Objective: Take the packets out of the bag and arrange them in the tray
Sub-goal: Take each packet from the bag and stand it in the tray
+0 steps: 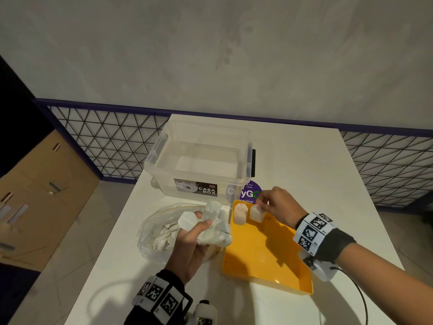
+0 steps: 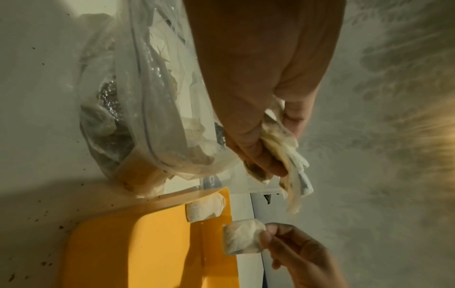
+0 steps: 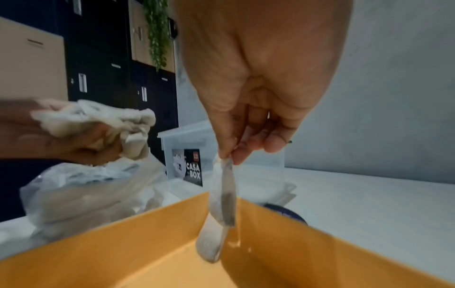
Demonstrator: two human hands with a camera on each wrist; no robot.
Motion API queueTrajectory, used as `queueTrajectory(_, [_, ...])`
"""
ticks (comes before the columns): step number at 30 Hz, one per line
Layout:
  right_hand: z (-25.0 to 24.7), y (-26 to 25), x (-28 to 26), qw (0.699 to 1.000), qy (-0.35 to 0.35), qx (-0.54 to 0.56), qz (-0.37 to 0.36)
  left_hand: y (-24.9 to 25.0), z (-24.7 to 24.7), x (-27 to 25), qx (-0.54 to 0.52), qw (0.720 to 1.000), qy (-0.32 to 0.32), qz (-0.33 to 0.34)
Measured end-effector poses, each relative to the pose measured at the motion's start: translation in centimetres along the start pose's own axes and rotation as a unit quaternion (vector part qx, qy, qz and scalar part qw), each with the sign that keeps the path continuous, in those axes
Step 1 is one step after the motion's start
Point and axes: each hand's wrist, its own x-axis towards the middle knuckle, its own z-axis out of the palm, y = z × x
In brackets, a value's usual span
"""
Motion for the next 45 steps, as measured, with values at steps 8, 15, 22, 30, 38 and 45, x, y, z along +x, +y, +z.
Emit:
queueTrajectory(8, [3.0,0.6,-0.1,0.996,0.009,-0.087,0.004,0.1,-0.7,0.0,-0.006,1.000,0.007,-0.009])
queueTrajectory(15, [4.0,1.2,0.3,0.989,0.021,-0.145,0.015,0.4,-0.2,-0.3,-0.016,1.000,-0.004,-0.011])
queueTrajectory(22, [4.8,1.5,1.0,0.984,0.079,-0.158,-0.022,0.6,0.7,-0.9,-0.009,1.000,-0.014,-0.021])
queueTrajectory(30, [4.9,1.6,1.3,0.975,0.109,-0.190,-0.037,0.6,1.4,-1.1,0.000,1.000,-0.015,-0.026])
queueTrajectory(38, [4.9,1.6,0.0,0.968,-0.020,-0.237,-0.077,0.1,0.5,-0.6,-0.011,0.999,0.000,-0.032])
queueTrajectory(45, [2.4,0.1,-0.4,0.987,-0.009,-0.130,-0.098,-0.1,0.8,-0.3,0.025,0.999,-0.017,-0.027])
